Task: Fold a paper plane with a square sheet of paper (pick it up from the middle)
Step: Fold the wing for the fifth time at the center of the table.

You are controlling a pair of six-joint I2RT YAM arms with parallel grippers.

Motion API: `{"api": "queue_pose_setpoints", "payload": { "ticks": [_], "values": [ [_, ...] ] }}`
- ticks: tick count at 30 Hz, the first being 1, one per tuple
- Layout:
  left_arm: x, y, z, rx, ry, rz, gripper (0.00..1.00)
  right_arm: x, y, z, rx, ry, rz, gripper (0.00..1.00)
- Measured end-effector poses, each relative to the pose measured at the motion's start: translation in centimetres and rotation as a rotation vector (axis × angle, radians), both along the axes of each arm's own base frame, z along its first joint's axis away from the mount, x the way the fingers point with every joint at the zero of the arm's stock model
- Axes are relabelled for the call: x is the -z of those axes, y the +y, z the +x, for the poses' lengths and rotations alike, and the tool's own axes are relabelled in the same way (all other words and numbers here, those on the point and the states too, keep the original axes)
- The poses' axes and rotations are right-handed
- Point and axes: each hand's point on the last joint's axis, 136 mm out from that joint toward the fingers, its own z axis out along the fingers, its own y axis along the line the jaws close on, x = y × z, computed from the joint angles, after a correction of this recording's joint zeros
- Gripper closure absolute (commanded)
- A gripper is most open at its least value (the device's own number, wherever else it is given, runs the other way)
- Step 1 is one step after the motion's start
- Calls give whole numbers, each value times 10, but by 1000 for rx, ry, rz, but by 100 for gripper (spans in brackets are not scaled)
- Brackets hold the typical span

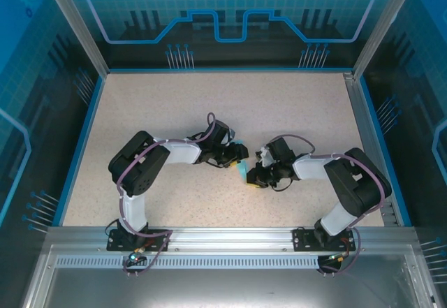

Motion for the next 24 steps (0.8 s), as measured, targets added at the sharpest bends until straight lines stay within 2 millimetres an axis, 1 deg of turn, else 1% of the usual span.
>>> {"api": "queue_pose_setpoints", "payload": {
  "ticks": [4,7,11,15,19,24],
  "values": [
    [0,0,0,1,1,-1,50,-2,-4,-9,1,28,-7,88],
    [0,0,0,1,2,-2,50,-10,-4,-8,17,23,1,88],
    [0,0,-1,4,3,-4,50,-23,1,4,51,-12,27,86],
    [-1,0,0,4,3,-5,50,-30,9,20,86,-31,55,85],
    [0,-1,0,5,5,-7,50,-25,17,33,111,-20,68,85],
    [-1,-1,0,8,8,-11,50,-11,17,35,124,13,40,85]
  ]
}}
